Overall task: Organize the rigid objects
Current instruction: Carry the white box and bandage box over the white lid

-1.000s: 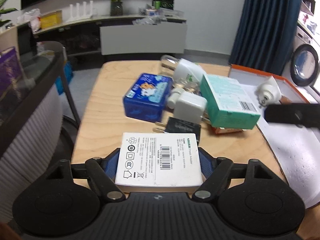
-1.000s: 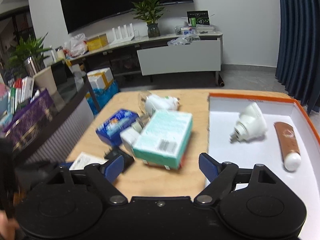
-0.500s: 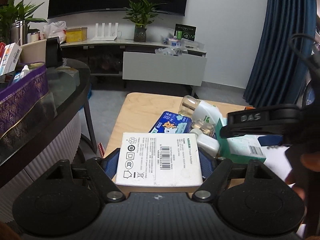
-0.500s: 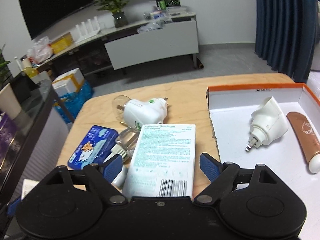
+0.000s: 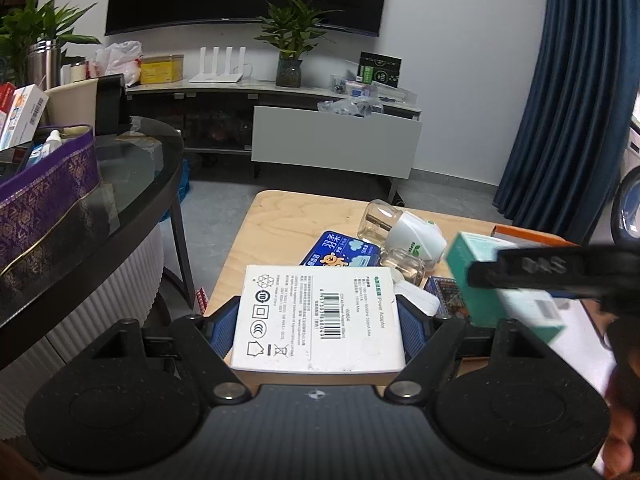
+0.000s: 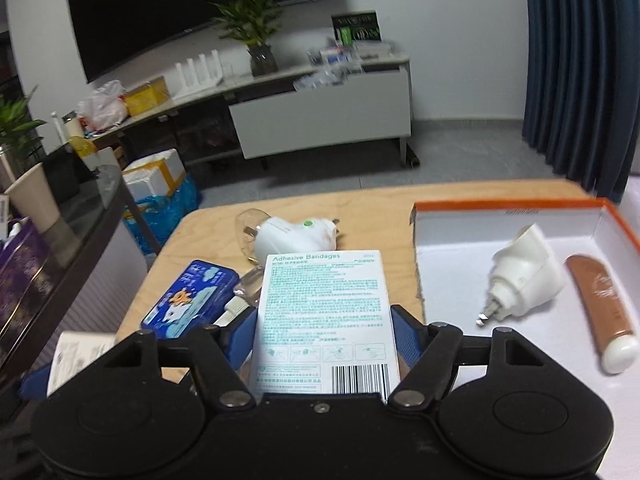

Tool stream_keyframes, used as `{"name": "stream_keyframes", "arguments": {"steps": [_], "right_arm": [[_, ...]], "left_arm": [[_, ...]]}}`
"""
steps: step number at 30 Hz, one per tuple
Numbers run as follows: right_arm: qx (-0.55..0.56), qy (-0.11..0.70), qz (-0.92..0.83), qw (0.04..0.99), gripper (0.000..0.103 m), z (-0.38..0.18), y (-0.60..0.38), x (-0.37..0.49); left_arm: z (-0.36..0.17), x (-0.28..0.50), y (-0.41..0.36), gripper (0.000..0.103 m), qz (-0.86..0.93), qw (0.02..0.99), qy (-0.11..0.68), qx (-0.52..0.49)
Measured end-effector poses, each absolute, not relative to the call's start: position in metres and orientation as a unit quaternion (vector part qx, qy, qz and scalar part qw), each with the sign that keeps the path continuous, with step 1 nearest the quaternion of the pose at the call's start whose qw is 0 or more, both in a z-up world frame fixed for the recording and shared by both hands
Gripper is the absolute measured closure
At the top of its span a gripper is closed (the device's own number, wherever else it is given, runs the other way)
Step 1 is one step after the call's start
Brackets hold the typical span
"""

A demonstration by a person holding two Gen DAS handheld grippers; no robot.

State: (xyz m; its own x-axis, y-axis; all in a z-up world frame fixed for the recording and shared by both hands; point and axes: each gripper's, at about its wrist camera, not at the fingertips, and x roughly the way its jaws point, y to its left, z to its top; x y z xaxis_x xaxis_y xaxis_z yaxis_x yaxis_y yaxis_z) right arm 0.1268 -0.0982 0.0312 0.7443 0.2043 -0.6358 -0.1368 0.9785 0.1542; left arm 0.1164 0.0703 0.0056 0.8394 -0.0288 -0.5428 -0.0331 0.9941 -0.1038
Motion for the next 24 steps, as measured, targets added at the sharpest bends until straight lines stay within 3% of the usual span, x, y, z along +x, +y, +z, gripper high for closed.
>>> {"name": "stream_keyframes", "arguments": {"steps": [24], "right_arm": [[0.037,0.325,0.063,0.943,0.019,0.061,-0.177,0.031]], "left_arm": [[0.043,0.072,-0.001,0.024,-0.006,0.96,0.278,-0.03]]}}
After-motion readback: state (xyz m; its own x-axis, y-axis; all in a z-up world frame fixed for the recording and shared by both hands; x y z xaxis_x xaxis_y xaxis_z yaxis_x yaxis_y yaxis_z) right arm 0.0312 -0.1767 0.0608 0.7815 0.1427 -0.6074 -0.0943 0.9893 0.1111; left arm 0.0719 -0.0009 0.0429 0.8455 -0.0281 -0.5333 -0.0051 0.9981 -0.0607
